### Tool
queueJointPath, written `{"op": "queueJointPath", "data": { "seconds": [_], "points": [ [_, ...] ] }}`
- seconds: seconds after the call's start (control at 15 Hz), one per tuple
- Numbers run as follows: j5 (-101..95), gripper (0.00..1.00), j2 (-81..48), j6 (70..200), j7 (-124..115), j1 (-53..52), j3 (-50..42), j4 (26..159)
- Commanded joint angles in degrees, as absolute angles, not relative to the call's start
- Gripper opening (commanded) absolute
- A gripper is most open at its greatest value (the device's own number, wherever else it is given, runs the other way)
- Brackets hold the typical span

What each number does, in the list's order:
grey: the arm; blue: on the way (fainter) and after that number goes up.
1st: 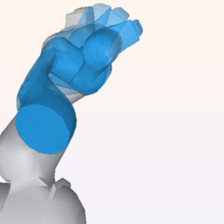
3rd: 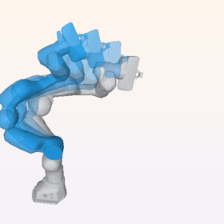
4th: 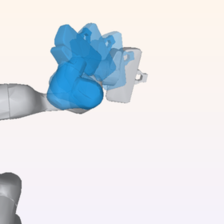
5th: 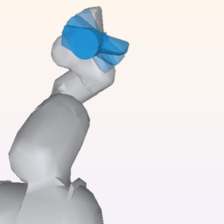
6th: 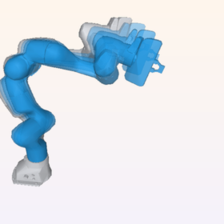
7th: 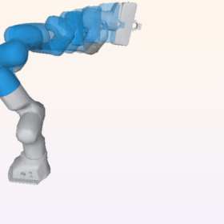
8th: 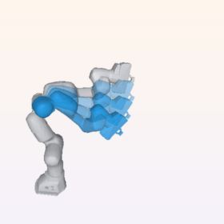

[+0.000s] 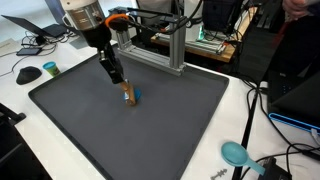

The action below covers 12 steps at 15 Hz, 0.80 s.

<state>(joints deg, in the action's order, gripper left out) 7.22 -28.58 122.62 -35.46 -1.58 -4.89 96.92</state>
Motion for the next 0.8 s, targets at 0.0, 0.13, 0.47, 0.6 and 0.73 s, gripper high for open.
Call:
{"op": "queueJointPath", "data": {
  "seconds": [0.0, 0.13, 0.47, 0.6, 0.73],
  "points": [
    [2.7, 0.22, -33.5, 127.5, -36.6, -2.7, -7.1, 94.8],
    [2.2, 0.22, -33.5, 127.3, -37.0, -3.0, -7.1, 94.6],
    [1.2, 0.22, -33.8, 127.0, -37.7, -3.4, -7.0, 94.0],
    [1.1, 0.22, -33.9, 126.9, -37.7, -3.4, -6.9, 93.8],
    [1.3, 0.22, -33.9, 127.0, -37.5, -3.2, -6.8, 93.8]
  ]
}}
